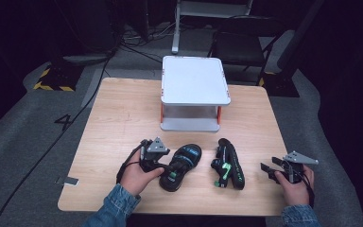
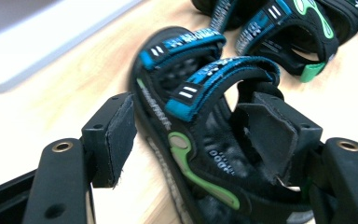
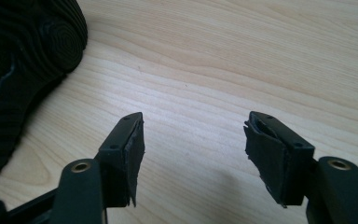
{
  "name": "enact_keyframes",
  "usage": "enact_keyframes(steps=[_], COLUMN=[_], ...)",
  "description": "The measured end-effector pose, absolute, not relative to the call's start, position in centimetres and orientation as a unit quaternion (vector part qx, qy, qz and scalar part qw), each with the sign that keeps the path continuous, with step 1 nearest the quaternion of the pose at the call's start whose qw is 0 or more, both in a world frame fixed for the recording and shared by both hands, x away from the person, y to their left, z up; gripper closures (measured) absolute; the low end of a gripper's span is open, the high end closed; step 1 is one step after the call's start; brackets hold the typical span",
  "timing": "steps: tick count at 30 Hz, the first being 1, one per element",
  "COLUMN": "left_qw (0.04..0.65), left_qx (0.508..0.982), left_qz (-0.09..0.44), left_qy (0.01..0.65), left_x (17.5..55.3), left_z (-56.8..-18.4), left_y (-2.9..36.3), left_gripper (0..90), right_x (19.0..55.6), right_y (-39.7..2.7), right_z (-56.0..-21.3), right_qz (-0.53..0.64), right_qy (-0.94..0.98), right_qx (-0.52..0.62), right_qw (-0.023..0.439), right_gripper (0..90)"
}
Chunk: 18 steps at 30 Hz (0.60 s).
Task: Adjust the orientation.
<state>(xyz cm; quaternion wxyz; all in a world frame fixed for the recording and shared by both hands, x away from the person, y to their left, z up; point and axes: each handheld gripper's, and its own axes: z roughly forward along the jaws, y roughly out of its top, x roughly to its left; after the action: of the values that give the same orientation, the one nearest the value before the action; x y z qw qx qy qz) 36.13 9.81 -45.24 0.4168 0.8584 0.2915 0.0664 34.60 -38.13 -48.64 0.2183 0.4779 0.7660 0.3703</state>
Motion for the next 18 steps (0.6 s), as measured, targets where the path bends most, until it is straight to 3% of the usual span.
enact_keyframes(steps=[3, 5, 6, 12, 18], left_qw=[0.407, 0.41, 0.411, 0.403, 0.433], left_qx=[0.864, 0.862, 0.863, 0.853, 0.808], left_qz=[0.08, 0.08, 0.077, 0.091, 0.114], left_qy=[0.285, 0.287, 0.285, 0.318, 0.382], left_x=[36.7, 37.1, 37.2, 37.3, 36.8], left_z=[-45.7, -46.0, -46.1, -45.6, -45.5], left_y=[9.3, 8.9, 8.8, 8.1, 8.4], left_gripper=[34.7, 46.6, 46.6, 69.6, 73.6], right_x=[34.2, 33.9, 33.7, 33.0, 33.1], right_y=[-38.5, -38.8, -39.0, -39.5, -39.3], right_z=[-48.7, -48.7, -48.7, -48.8, -48.8], right_qz=[0.368, 0.368, 0.367, 0.364, 0.364], right_qy=[0.763, 0.76, 0.758, 0.754, 0.755], right_qx=[0.484, 0.488, 0.491, 0.498, 0.496], right_qw=[0.22, 0.221, 0.221, 0.225, 0.225], right_gripper=[38.4, 38.4, 38.4, 38.4, 38.4])
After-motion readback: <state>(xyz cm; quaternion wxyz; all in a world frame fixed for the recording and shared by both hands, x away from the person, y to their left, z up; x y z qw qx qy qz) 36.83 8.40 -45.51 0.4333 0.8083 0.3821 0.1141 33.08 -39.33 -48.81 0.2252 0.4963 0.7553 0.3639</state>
